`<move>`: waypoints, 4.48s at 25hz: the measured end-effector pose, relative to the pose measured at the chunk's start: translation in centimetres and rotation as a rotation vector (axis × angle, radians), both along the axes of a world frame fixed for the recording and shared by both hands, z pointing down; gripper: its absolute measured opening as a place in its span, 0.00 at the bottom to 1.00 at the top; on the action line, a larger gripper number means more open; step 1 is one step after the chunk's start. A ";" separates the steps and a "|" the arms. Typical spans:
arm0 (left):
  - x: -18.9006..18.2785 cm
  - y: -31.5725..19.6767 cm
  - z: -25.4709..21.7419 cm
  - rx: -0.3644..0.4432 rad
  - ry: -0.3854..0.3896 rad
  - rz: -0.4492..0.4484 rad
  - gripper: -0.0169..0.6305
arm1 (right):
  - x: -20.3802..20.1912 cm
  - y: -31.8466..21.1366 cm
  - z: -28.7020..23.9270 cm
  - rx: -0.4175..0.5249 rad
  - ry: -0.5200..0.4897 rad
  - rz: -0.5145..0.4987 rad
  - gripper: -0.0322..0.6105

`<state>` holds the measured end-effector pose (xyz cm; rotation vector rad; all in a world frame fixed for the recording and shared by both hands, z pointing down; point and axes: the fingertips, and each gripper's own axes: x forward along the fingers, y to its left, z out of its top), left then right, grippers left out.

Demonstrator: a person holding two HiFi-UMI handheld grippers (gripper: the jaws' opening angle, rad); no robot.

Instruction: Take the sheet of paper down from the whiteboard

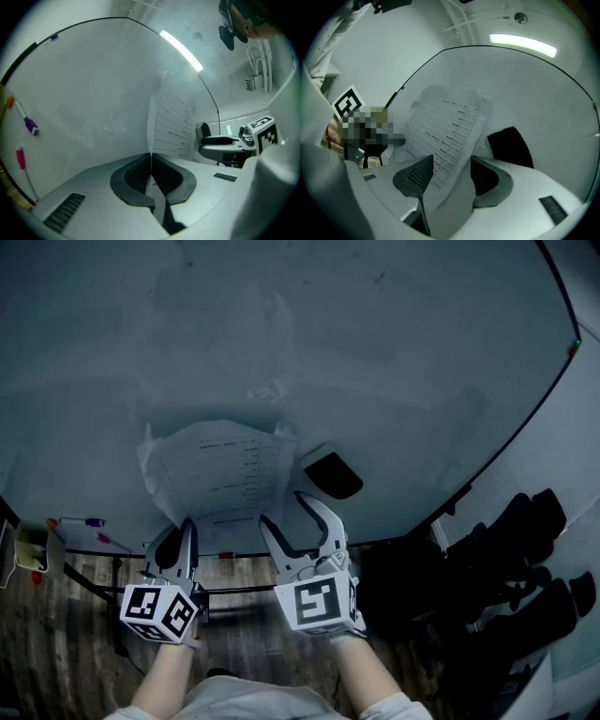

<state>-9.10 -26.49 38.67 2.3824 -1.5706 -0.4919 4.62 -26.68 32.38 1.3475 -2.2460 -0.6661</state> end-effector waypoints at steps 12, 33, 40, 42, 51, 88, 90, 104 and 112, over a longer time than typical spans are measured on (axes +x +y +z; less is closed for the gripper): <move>-0.2 -0.5 1.0 -0.007 0.002 0.014 0.05 | -0.4 -2.2 1.3 -0.110 -0.208 0.027 0.46; 0.1 -1.1 1.4 -0.013 0.030 0.046 0.05 | 0.0 -3.1 2.3 -0.121 -0.214 0.085 0.16; 0.0 -0.2 1.0 -0.017 0.020 0.040 0.05 | 0.2 -2.8 1.8 -0.133 -0.219 0.057 0.09; 0.0 0.2 0.9 -0.019 0.011 0.047 0.05 | 0.1 -2.6 1.7 -0.139 -0.222 0.047 0.08; 0.1 1.5 1.1 -0.038 -0.033 0.047 0.05 | 0.4 -1.8 2.0 -0.179 -0.254 0.019 0.08; 9.5 18.5 7.1 -0.165 -0.152 0.128 0.05 | 9.9 15.2 9.9 -0.365 -0.373 -0.023 0.08; 9.8 19.8 7.5 -0.163 -0.162 0.131 0.05 | 10.3 16.8 10.5 -0.369 -0.379 -0.029 0.08; 11.0 26.5 10.5 -0.215 -0.177 0.158 0.05 | 11.3 24.5 14.3 -0.429 -0.430 -0.027 0.08; 11.5 31.2 12.1 -0.241 -0.178 0.159 0.05 | 11.8 29.2 15.9 -0.449 -0.438 -0.027 0.08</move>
